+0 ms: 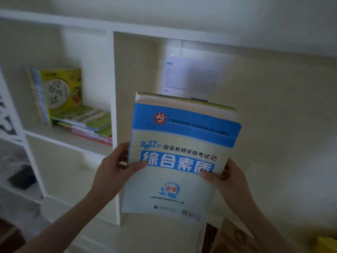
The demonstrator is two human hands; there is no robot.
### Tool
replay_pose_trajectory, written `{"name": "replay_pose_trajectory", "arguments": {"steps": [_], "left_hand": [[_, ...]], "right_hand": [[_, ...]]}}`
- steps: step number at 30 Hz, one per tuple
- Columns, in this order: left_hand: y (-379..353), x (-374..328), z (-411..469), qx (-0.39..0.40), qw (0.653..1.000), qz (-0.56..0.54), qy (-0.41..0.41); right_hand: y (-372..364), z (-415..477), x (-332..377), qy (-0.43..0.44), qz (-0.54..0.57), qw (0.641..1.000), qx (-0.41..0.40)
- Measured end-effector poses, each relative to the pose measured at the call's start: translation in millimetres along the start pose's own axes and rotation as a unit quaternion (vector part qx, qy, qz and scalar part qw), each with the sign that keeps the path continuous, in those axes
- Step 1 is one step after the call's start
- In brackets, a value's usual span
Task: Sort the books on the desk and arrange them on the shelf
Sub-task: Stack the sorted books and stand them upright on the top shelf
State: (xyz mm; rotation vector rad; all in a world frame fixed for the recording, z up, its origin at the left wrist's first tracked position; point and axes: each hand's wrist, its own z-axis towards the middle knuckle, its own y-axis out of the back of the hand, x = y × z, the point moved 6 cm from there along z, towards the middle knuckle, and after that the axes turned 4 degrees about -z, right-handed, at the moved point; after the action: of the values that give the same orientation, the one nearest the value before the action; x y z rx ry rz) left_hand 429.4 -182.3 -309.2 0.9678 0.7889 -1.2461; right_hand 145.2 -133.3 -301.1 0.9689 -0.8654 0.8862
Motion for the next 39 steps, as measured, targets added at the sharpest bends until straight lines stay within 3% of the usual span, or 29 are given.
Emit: {"name": "replay_pose_trajectory", "arguments": {"steps": [9,24,39], "left_hand": [[48,-85,-16,-0.040,0.996,-0.027,-0.072],[134,-202,-23,-0.142,0.978,-0.035,-0.149],[224,-313,82,-0.190,0.947,-0.048,-0.255]], "right_hand": [[7,-7,93,0.099,-0.005,0.995,0.019],[-11,4,246,0.226,0.091,0.968,0.063],[-41,90,400,0.291,0.054,0.954,0.048]]}}
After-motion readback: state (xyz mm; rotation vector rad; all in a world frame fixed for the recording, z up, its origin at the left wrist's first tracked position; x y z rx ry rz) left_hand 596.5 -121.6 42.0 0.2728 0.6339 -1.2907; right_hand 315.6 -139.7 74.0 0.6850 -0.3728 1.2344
